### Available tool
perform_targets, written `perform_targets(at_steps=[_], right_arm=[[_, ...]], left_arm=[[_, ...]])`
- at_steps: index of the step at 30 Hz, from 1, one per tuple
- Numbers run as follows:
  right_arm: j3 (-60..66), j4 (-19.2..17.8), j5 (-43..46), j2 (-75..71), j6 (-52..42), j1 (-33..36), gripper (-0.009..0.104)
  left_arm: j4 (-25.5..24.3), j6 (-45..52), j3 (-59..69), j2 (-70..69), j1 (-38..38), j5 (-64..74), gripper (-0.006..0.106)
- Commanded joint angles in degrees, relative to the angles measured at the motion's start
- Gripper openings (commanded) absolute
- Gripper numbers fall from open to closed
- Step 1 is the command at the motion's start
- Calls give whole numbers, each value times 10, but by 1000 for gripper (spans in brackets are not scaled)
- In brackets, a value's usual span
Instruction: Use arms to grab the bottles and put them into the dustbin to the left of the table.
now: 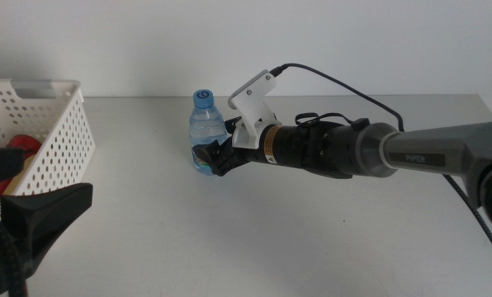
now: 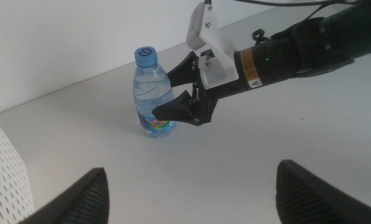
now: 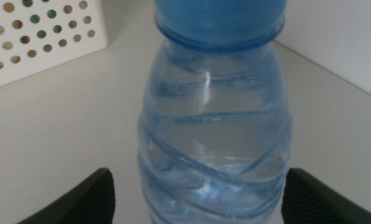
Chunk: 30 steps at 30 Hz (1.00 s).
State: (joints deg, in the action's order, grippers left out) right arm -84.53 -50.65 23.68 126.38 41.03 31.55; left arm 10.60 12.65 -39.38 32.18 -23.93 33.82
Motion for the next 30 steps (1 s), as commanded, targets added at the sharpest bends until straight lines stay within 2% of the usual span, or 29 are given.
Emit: perform_targets(at_steps=[1, 11, 15, 19, 27, 29, 30], right_arm=[[21, -5, 25, -79, 2, -9, 76], [235, -5, 27, -283, 4, -52, 73], [314, -11, -1, -385, 29, -55, 73], [377, -61, -21, -480, 98, -51, 73], [450, -231, -22, -648, 299, -51, 73], [470, -216, -25, -680, 318, -51, 73], [482, -183, -25, -696, 305, -51, 73]], left_arm=[[10, -8, -14, 2, 0, -45, 89], [10, -8, -14, 2, 0, -45, 89], [10, -8, -14, 2, 0, -45, 89], [10, -8, -14, 2, 0, -45, 89], [10, -8, -14, 2, 0, -45, 89], [10, -8, -14, 2, 0, -45, 89], [10, -8, -14, 2, 0, -45, 89]])
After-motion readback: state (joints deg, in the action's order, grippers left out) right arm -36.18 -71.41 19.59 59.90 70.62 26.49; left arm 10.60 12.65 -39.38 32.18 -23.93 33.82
